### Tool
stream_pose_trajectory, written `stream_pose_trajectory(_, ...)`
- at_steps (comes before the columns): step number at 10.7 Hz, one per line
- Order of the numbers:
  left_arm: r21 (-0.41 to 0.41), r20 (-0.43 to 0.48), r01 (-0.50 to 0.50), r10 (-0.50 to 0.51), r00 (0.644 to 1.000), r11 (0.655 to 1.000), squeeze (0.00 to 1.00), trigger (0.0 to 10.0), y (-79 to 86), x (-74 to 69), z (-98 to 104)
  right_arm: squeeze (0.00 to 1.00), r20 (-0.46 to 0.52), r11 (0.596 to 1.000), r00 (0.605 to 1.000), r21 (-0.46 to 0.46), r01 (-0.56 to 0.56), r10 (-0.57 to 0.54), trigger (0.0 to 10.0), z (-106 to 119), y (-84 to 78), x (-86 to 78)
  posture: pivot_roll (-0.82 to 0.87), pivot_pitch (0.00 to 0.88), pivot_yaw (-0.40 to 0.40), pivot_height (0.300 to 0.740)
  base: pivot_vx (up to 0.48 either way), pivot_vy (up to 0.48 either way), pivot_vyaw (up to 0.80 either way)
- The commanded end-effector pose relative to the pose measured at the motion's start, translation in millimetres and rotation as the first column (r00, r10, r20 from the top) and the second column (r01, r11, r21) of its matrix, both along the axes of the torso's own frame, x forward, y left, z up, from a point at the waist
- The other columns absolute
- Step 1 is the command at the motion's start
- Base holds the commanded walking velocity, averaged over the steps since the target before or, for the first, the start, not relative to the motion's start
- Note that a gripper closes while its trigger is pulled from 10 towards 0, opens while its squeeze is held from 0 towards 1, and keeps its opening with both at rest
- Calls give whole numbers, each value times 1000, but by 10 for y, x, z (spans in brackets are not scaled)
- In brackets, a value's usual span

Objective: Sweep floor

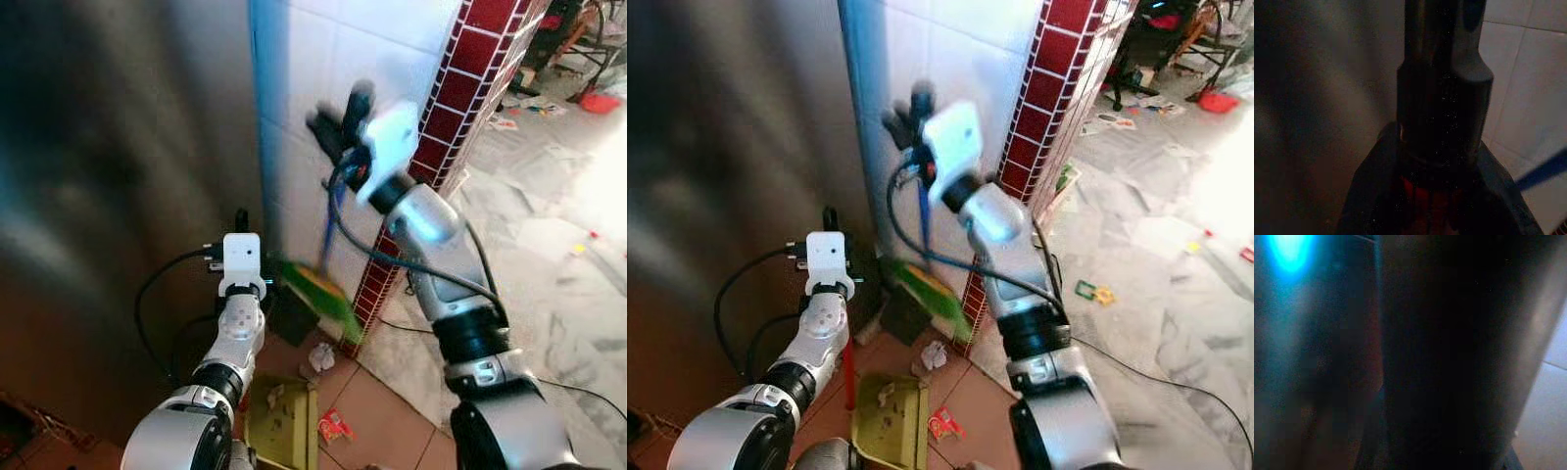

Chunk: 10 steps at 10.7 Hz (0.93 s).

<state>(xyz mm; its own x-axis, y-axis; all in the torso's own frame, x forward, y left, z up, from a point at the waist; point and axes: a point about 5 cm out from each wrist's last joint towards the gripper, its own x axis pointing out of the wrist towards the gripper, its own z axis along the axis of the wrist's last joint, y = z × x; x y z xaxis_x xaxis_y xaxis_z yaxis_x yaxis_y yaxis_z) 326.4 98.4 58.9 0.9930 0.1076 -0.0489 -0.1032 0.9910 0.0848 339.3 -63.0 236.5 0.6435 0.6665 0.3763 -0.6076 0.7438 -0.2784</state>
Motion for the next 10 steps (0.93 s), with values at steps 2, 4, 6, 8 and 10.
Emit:
stream_pose_trajectory(2,36,60,-56,53,997,998,0,10000,64,42,91,0,107,999,994,-45,-18,23,10000,-7,-60,-52,-49,0,-65,740,0,0,0)
stream_pose_trajectory(4,60,87,-111,105,991,992,0,10000,150,47,116,0,112,985,993,-169,-28,48,10000,-442,-40,-187,-42,0,-63,740,0,0,0)
stream_pose_trajectory(6,66,84,-100,94,992,993,0,10000,143,39,104,0,10,981,999,-187,-49,51,10000,-821,-2,-316,-33,0,-60,740,0,0,0)
stream_pose_trajectory(8,70,85,-105,99,991,992,0,10000,151,34,98,0,-44,982,999,-183,-38,30,10000,-1046,-11,-398,-31,0,-51,740,0,0,0)
stream_pose_trajectory(10,73,84,-105,99,992,992,0,10000,154,35,96,0,-62,982,998,-188,5,-17,10000,-1148,-57,-417,-31,0,-49,740,0,0,0)
